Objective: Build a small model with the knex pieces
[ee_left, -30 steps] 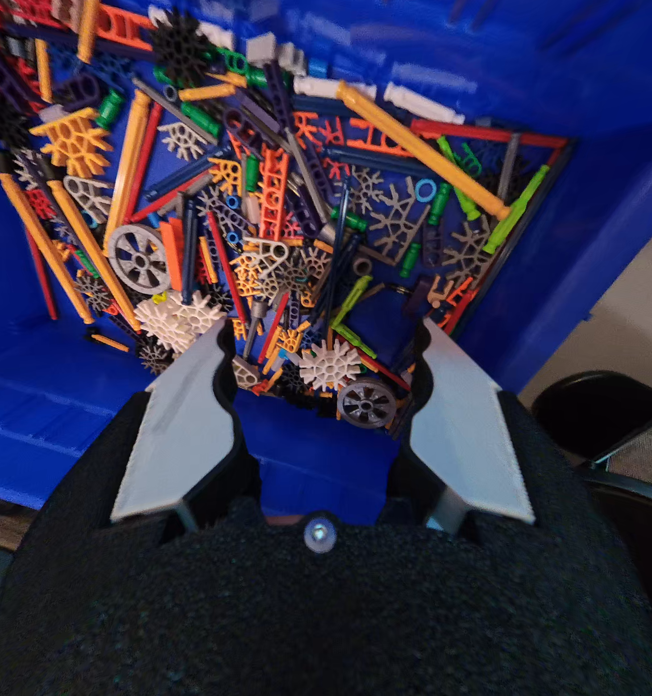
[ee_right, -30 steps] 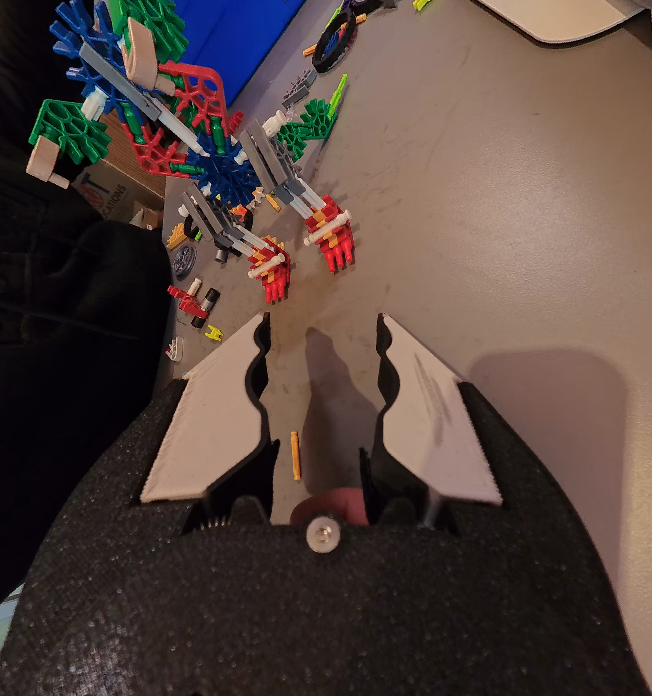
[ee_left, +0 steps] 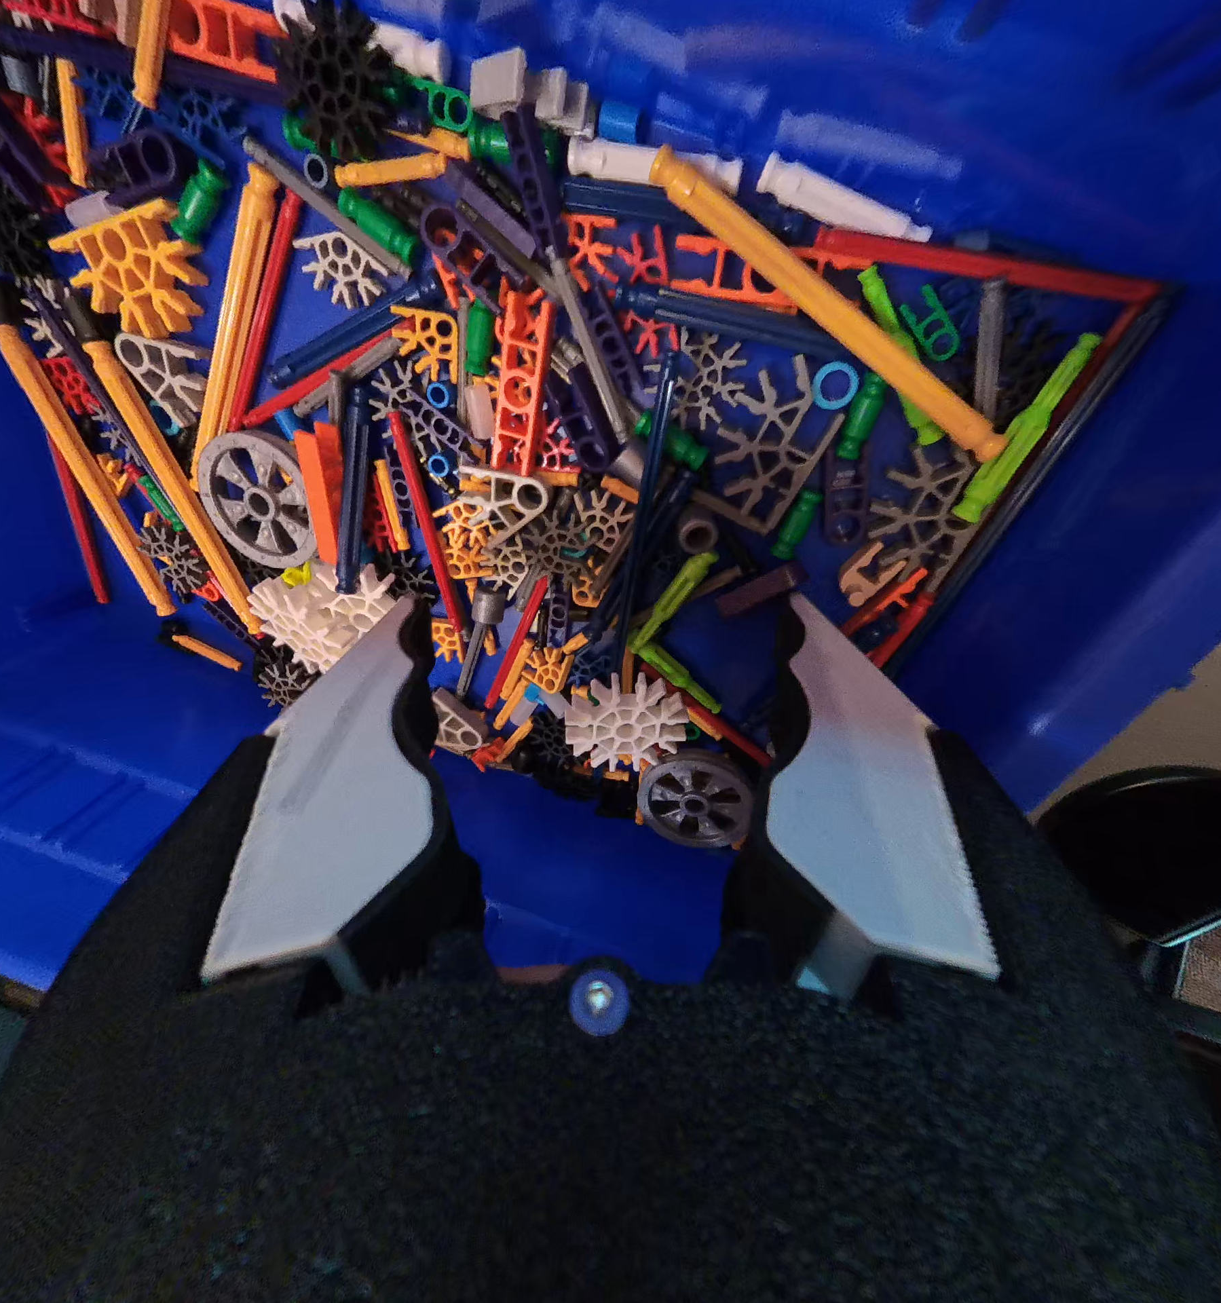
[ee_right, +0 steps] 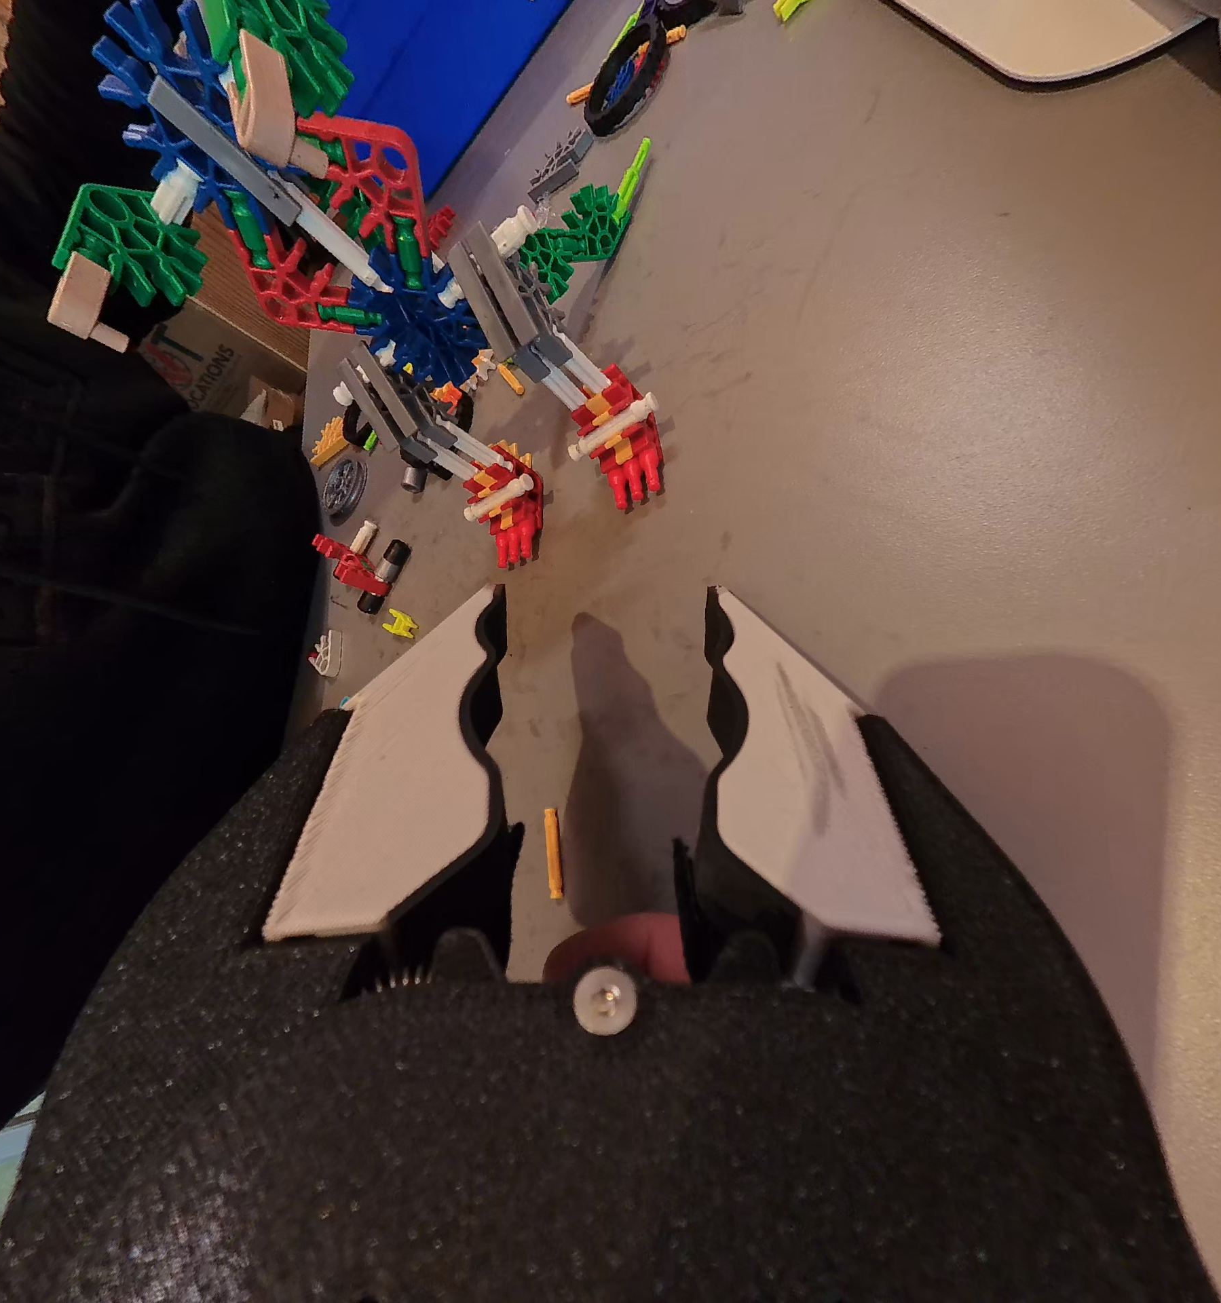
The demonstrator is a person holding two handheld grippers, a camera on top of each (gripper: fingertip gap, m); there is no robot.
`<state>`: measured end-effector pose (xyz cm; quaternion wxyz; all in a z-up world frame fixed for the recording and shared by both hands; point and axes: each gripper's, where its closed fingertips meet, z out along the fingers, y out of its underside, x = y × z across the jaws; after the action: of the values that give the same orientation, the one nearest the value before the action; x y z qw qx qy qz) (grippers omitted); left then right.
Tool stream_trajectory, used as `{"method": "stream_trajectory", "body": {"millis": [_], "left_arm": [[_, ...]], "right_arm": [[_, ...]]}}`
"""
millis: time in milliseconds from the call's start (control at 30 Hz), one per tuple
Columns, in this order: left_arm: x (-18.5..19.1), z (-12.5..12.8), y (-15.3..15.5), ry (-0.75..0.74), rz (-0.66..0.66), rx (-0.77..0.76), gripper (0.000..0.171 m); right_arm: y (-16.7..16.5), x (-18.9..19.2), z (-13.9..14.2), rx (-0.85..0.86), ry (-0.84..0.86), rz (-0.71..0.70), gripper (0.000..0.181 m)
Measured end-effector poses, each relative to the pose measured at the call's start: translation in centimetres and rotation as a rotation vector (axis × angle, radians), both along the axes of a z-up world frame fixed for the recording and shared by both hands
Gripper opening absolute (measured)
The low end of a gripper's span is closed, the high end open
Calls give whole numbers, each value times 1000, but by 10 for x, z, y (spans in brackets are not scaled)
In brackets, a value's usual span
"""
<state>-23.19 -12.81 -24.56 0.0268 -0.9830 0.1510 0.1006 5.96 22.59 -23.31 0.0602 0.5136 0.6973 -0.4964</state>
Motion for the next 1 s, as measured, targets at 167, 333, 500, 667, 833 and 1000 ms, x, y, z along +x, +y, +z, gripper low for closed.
{"method": "stream_trajectory", "body": {"millis": [167, 333, 500, 667, 833, 1000], "left_arm": [[-10, 10, 2, 59, 7, 16, 94], [8, 14, 25, -12, -23, 115, 93], [9, 7, 29, -6, -19, 117, 90], [-6, 6, 21, 60, 8, 82, 90], [-26, 8, 6, 144, 61, 30, 90], [-17, 15, 13, 96, 44, 84, 86]], "right_arm": [[0, 0, 0, -1, -1, 0, 56], [0, 0, 0, -1, -1, 0, 56], [0, 0, 0, -1, -1, 0, 56], [0, 0, 0, -2, -2, 0, 56], [0, 0, 0, -4, -4, 0, 56], [0, 0, 0, -4, -4, 0, 55]]}}
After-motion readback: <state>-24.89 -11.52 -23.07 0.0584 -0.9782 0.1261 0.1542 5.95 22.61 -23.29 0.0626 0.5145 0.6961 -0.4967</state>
